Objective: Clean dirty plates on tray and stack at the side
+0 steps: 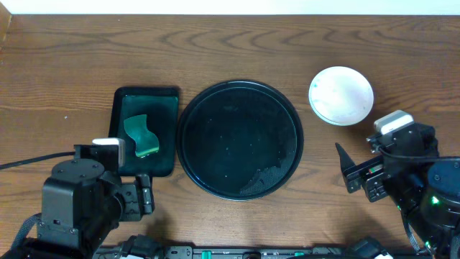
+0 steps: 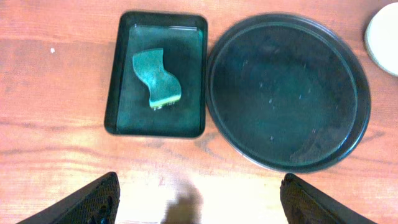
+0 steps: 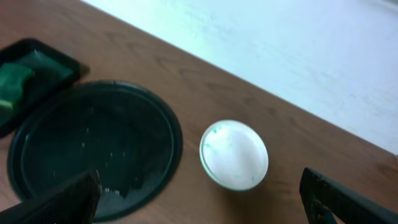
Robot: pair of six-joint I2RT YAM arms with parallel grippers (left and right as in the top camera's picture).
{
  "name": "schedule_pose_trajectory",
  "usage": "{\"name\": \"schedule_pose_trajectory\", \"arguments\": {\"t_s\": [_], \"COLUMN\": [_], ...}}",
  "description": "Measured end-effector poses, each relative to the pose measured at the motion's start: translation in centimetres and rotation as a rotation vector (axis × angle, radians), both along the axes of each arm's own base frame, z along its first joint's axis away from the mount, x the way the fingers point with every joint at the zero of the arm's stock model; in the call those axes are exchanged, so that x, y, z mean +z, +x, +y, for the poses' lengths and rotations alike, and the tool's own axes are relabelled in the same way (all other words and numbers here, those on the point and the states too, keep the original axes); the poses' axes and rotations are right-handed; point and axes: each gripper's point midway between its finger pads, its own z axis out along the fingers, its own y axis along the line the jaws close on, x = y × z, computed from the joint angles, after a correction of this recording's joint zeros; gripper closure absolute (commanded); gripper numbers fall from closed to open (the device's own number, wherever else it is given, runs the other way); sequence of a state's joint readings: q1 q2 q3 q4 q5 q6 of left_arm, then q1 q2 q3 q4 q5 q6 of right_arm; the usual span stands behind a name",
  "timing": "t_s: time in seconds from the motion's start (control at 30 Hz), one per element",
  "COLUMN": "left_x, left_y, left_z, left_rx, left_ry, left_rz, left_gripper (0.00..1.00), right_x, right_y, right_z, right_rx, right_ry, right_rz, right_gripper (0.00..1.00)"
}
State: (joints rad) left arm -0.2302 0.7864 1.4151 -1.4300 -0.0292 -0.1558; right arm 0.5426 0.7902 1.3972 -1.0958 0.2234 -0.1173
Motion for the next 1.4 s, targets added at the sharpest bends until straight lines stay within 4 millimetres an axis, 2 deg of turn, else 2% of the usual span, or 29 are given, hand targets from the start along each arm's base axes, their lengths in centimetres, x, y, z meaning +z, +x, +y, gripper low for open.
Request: {"name": "schedule_pose_trajectory", "arguments": {"t_s": [0.9, 1.4], "left_x": [-0.3, -0.3], "left_y": [-0.3, -0.3], "left_z": [0.1, 0.1], "left_rx": [0.000, 0.000], "left_ry": [0.004, 0.004], "left_rz": [0.017, 0.017], "left_gripper": [0.17, 0.17], "right_x": [-0.6, -0.8], "right_y": [-0.4, -1.1], "right_z": [0.5, 2.2], "right_rx": [0.032, 0.128], "right_ry": [0.003, 0.044], "right_rz": [0.029, 0.062], "right_gripper": [0.01, 0.01]}}
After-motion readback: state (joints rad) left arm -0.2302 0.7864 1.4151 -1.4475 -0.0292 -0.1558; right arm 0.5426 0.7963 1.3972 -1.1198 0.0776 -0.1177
